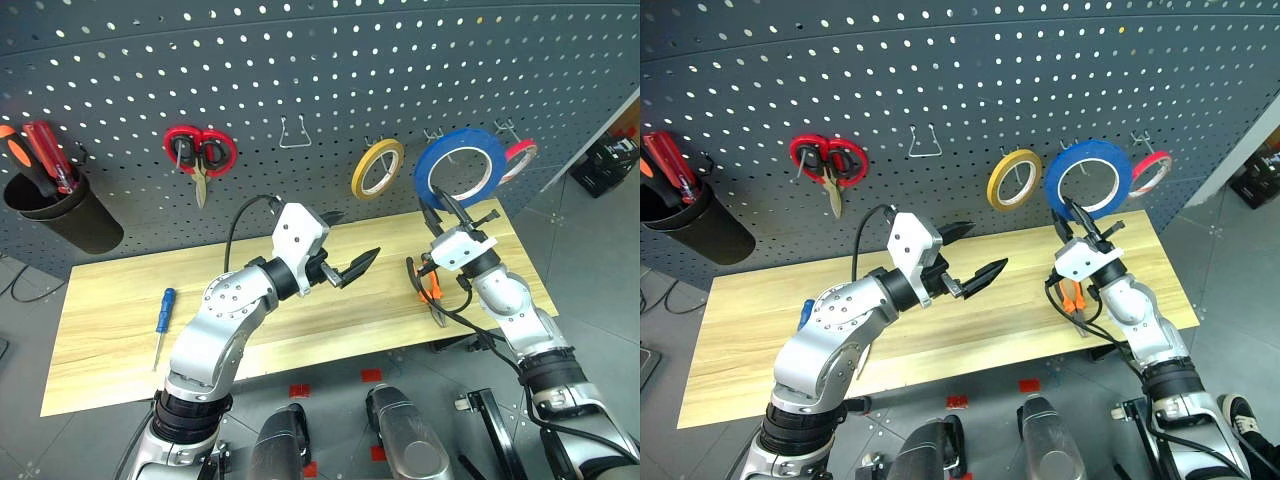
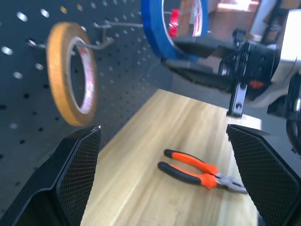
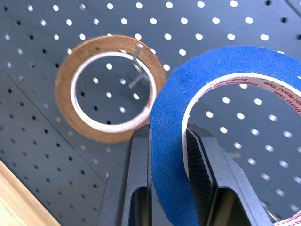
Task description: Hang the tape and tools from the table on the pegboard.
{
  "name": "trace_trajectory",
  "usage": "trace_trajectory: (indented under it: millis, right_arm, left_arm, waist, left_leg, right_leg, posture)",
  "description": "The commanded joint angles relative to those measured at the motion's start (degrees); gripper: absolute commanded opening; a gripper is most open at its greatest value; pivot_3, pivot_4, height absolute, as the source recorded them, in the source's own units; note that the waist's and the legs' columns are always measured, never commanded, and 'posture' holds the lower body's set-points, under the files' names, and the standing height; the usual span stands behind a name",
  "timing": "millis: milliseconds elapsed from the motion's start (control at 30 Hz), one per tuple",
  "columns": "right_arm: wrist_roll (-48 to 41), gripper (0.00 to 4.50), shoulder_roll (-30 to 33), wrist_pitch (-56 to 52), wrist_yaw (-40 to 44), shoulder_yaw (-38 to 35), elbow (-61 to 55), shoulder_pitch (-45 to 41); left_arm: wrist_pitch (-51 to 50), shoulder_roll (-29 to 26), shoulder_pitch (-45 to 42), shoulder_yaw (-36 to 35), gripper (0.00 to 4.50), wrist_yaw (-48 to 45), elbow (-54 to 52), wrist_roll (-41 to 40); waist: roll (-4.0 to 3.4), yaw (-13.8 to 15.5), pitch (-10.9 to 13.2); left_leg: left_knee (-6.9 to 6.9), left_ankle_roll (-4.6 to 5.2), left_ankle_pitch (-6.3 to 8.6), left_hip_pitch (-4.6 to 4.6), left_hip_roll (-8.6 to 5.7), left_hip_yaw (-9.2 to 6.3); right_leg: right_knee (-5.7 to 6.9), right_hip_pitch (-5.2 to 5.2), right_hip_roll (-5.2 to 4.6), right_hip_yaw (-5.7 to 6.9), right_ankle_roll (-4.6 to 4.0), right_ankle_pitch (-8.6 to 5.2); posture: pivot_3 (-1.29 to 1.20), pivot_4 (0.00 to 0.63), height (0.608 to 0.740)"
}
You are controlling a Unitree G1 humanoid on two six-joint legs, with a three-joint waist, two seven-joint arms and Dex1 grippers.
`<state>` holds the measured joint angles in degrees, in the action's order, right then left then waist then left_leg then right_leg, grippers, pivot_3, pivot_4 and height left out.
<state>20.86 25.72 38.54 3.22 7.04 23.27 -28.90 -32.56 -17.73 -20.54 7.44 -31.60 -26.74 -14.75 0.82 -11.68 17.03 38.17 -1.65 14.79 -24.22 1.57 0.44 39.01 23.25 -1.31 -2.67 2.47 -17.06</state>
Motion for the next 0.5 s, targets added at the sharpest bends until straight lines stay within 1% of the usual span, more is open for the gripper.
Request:
trace_trajectory:
  millis: [33,133,300,400,467,500]
  right_arm:
    - [-5.53,0.71,-0.4,1.43,5.8,0.73,3.74,-2.33]
    - [-8.76,0.71,-0.86,0.25,9.12,0.0,7.41,-4.3]
    - [-10.97,0.71,-1.4,-0.26,10.76,-1.28,11.76,-7.24]
    - [-12.97,0.71,-2.52,-2.99,11.17,-2.38,12.93,-8.1]
    - [-13.69,1.42,-2.95,-4.15,11.42,-2.93,12.91,-8.18]
    - [-13.82,1.6,-3.0,-4.4,11.64,-3.06,12.8,-8.14]
  left_arm:
    - [0.78,-0.04,-1.09,0.52,4.5,1.62,-2.23,0.86]
    - [0.32,-0.05,-1.29,0.4,4.5,2.23,-2.73,0.47]
    - [0.0,-0.02,-0.52,1.03,4.5,2.98,-3.85,0.13]
    - [0.11,0.11,-0.72,1.25,4.5,3.19,-3.59,0.14]
    - [0.21,0.13,-1.11,1.22,4.5,3.26,-3.24,0.08]
    - [0.29,0.14,-1.32,1.2,4.5,3.28,-3.03,0.06]
  waist:
    - [0.03,0.34,-0.2]
    - [0.05,0.67,-0.4]
    - [0.05,0.7,-0.41]
    - [0.06,0.67,-0.51]
    - [0.05,0.68,-0.53]
    - [0.05,0.7,-0.54]
  left_leg:
    - [0.0,0.0,0.0,0.01,0.01,-0.01]
    - [0.02,0.0,0.0,0.01,0.02,-0.03]
    - [0.06,0.0,0.0,0.0,0.02,-0.02]
    - [0.06,0.0,0.0,0.01,0.06,-0.01]
    - [0.07,0.0,0.0,0.0,0.05,-0.01]
    - [0.07,0.0,0.0,0.0,0.04,-0.01]
  right_leg:
    - [0.0,0.0,0.0,0.0,0.0,0.0]
    - [0.02,0.0,0.0,0.03,0.0,0.0]
    - [0.06,-0.01,-0.03,0.02,-0.01,0.0]
    - [0.07,-0.01,-0.03,0.03,-0.01,0.01]
    - [0.08,-0.01,-0.04,0.03,-0.01,0.01]
    - [0.08,-0.01,-0.05,0.03,-0.01,0.01]
  posture:
    - [-0.23,0.215,0.74]
    - [-0.21,0.211,0.74]
    - [-0.2,0.211,0.74]
    - [-0.2,0.211,0.74]
    - [-0.2,0.216,0.74]
    - [-0.2,0.216,0.74]
